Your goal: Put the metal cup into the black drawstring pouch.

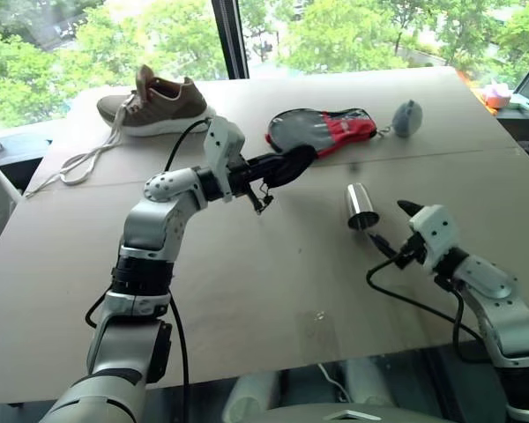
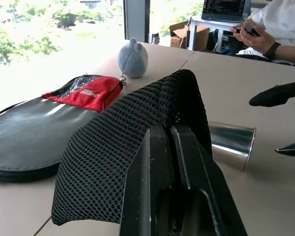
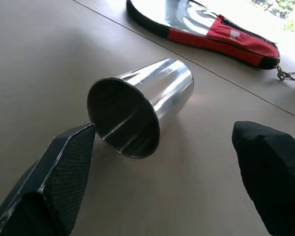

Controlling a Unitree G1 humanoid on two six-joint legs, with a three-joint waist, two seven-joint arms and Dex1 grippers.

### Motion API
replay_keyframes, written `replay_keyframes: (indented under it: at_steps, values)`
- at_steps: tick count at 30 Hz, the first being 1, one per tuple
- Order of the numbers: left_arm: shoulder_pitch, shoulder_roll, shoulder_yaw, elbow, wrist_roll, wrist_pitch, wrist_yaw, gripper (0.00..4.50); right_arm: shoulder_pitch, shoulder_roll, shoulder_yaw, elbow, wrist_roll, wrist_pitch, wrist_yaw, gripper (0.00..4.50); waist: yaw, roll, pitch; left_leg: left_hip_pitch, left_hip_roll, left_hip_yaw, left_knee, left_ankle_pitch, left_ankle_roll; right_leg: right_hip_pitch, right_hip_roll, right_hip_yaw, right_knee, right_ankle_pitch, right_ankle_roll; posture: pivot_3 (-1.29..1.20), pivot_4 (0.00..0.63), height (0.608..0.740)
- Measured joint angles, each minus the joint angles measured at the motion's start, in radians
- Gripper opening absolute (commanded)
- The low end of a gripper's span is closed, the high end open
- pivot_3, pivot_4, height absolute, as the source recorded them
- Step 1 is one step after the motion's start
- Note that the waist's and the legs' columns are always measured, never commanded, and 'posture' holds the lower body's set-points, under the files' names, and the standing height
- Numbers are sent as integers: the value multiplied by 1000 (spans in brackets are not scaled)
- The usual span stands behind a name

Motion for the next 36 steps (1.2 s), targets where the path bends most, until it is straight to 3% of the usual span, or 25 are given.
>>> replay_keyframes:
  at_steps: [3, 13, 19, 27, 36]
  values:
    - [1, 0, 0, -22, -17, 18, -2, 19, -37, 18, 10, 53, -34, 12, -36, 4500, -5, 0, 0, 0, 0, 0, 0, 0, 0, 0, 0, 0, 0, 0, 0, 0, 150, 740]
    - [8, 13, 0, -57, -47, 45, -3, 0, -124, 119, 18, 145, -46, 30, -96, 56, -8, 0, 0, 0, 0, 1, 0, 0, 0, -1, 0, 1, 0, 0, 0, 0, 150, 740]
    - [17, 18, 0, -63, -47, 44, -2, 0, -127, 146, -16, 123, 27, 23, -80, 56, -8, 0, 0, 0, 0, 1, -1, 0, 0, -1, 0, 1, 0, 0, 0, 0, 150, 740]
    - [17, 10, -15, -59, -39, 37, -6, 0, -217, 197, -58, -95, 295, 35, 21, 56, -10, 0, 0, 0, 0, 0, -1, 0, 0, -1, 0, 1, 0, 0, 0, 0, 150, 740]
    - [16, -21, -14, -51, -49, 40, -20, 0, -202, 144, 109, -94, 193, 10, 84, 56, -8, 0, 0, 0, 0, 0, -1, 0, 0, -1, 0, 0, 0, 0, 0, 0, 150, 740]
